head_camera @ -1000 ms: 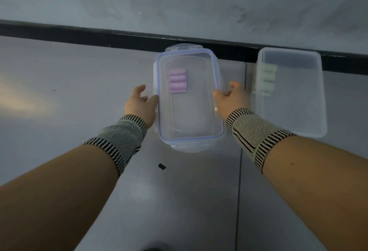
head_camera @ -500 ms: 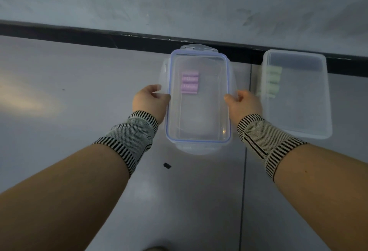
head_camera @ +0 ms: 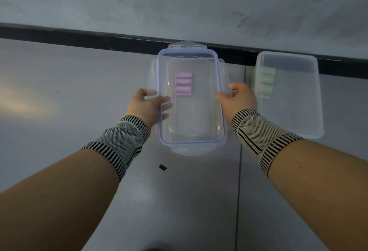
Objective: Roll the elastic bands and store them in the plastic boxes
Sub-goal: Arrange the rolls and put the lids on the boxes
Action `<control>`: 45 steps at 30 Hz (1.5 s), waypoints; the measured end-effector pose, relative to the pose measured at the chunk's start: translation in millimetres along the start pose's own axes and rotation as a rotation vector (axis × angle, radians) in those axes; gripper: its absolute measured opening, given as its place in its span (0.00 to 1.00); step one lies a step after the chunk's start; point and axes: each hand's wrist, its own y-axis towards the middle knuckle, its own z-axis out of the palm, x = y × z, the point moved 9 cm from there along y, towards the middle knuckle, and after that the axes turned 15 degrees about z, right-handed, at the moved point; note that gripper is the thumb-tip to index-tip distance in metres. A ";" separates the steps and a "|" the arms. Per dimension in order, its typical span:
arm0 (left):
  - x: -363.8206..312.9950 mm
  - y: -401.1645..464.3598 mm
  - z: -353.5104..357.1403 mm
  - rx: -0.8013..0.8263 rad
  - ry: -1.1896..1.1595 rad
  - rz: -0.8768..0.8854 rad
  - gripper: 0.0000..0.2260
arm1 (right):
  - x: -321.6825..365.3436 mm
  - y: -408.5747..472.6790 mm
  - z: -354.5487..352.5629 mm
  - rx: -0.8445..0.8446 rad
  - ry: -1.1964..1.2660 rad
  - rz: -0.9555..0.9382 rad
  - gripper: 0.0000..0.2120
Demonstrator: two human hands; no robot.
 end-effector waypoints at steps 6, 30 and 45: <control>-9.7 2.4 -0.8 0.037 0.183 0.119 0.09 | -6.9 -1.9 -12.6 -0.038 0.025 0.007 0.21; 9.2 23.4 -7.6 -0.017 0.567 0.080 0.11 | -15.5 0.5 -10.5 -0.036 -0.007 0.039 0.24; 13.8 21.2 -7.6 -0.001 0.545 0.050 0.10 | -24.5 0.4 -9.3 -0.041 0.020 0.075 0.23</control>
